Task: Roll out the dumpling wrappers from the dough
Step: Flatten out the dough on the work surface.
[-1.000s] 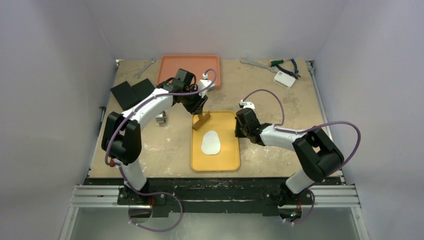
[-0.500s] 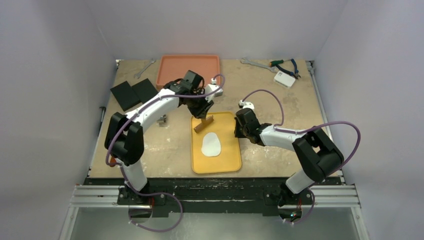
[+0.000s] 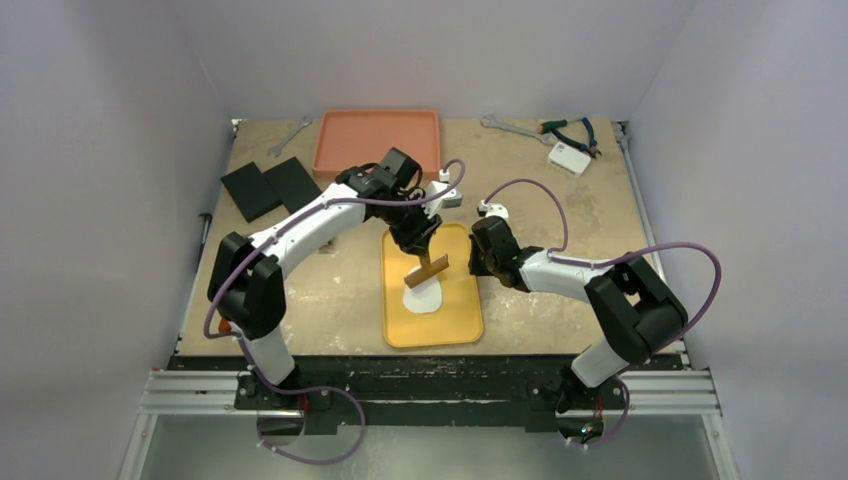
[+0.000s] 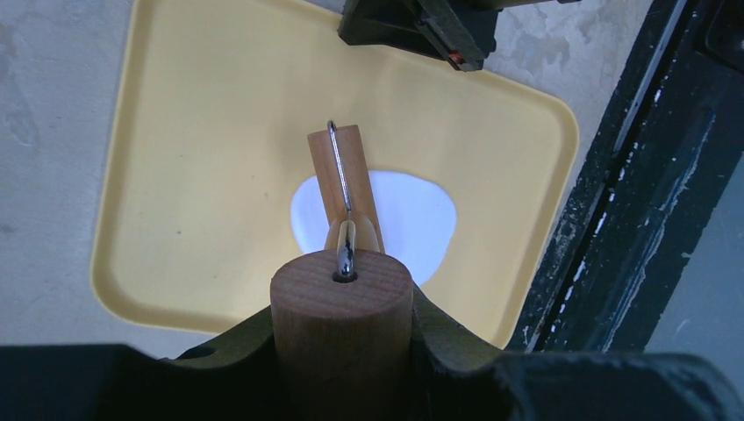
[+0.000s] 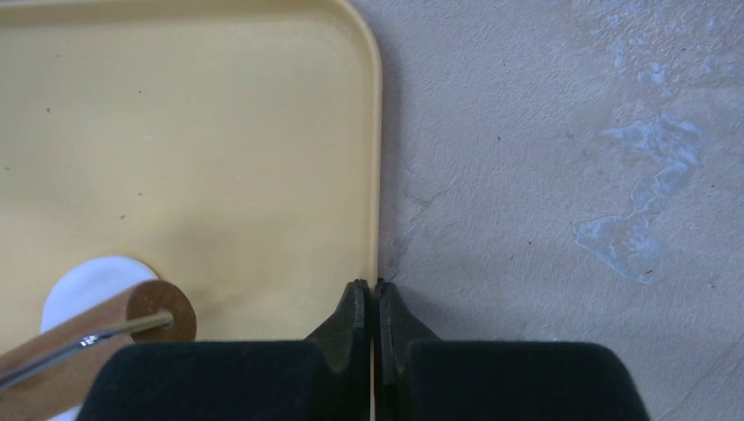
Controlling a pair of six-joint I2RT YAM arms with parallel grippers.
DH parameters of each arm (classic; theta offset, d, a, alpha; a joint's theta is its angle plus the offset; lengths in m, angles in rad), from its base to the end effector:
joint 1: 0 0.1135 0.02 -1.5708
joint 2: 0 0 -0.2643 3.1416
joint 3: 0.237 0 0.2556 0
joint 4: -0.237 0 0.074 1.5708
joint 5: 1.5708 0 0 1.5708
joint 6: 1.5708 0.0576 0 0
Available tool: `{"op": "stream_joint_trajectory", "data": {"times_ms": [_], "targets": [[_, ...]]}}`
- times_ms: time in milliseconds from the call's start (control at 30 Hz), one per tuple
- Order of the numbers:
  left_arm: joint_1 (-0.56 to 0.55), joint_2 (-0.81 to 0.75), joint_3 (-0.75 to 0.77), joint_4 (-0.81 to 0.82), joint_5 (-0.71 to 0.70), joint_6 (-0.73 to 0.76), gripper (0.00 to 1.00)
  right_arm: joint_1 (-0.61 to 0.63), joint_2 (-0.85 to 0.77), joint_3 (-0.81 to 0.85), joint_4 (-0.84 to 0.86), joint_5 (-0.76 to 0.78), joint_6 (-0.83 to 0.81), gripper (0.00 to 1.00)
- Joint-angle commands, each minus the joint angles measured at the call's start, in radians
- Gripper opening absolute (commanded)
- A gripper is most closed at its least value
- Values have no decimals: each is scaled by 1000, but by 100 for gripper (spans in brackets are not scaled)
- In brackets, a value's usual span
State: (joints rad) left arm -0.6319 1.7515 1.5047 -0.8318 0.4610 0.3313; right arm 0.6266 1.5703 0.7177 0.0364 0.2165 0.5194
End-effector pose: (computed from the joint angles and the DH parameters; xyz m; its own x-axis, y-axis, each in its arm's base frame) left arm 0.2935 -0.2466 0.2603 -0.4452 0.6869 -0.5744 0.8920 0.3966 -0.2170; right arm 0.2647 0.1763 0.1353 -0.7374 0.0646 -0.6723 -0.1008 0.9737 0.2041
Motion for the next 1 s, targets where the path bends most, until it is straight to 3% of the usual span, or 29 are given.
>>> {"op": "stream_joint_trajectory", "data": {"times_ms": [0,333,767,967], "targets": [[-10,16,-20,4,120,-39,0,5,5,0,-30,-4,-21,0],[-14,34,-58,3,107,-24,0,4,10,5,-33,-3,-20,0],[-13,46,-164,136,-405,77,0,5,5,0,-30,-4,-22,0],[-12,43,-229,180,-505,118,0,4,6,2,-30,-5,-22,0]]}}
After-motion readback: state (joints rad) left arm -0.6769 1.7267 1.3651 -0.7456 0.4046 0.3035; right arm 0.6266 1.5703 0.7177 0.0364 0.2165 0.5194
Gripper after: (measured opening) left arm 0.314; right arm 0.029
